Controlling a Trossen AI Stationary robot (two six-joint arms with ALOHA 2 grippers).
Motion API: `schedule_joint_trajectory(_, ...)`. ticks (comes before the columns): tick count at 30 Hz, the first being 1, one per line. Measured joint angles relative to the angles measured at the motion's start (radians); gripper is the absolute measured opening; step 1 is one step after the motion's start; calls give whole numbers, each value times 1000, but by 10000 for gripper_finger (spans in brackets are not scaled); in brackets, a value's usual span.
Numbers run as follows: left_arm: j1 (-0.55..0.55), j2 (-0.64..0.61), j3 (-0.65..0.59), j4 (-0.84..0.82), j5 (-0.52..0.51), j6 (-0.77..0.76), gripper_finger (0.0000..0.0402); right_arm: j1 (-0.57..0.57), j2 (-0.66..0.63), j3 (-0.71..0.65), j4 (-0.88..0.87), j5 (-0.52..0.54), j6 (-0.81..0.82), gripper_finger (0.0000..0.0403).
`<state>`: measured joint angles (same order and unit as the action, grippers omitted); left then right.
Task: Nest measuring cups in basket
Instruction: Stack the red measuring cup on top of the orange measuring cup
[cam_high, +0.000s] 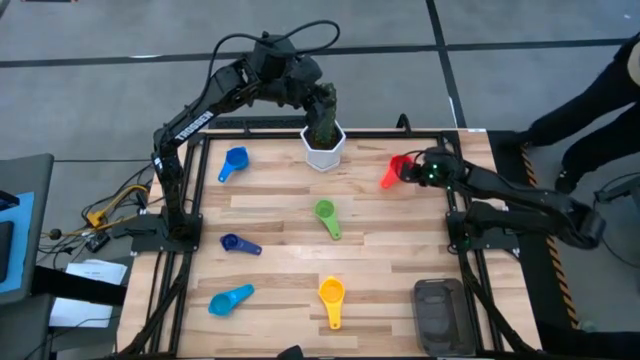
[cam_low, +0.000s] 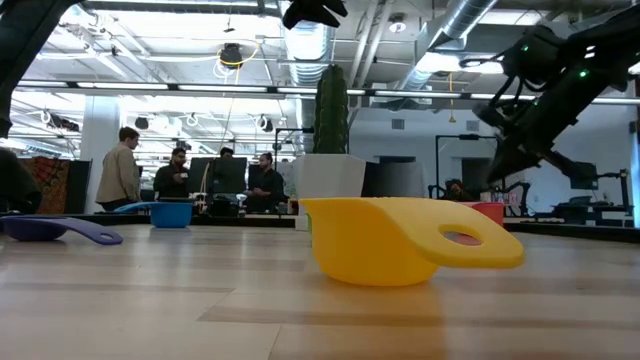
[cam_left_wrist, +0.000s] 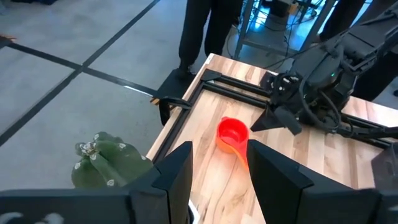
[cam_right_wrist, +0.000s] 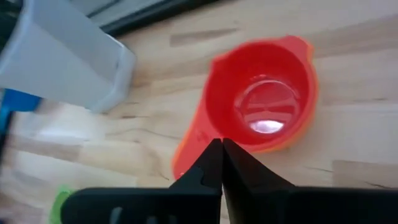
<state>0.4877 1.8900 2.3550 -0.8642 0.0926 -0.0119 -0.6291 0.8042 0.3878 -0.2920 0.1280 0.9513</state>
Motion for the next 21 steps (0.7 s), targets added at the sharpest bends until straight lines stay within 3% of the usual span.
schedule_joint_trajectory(8,1,-5,0,-102,-19,-16,141,26,-62,0,-99,-64,14,5)
schedule_joint_trajectory(14,0,-7,-10,-196,-80,-28,141,85,36,48,-37,-75,-54,8)
schedule_joint_trajectory(21,-82,-8,-191,-117,-38,-64,141,105,175,143,-66,-74,-89,9)
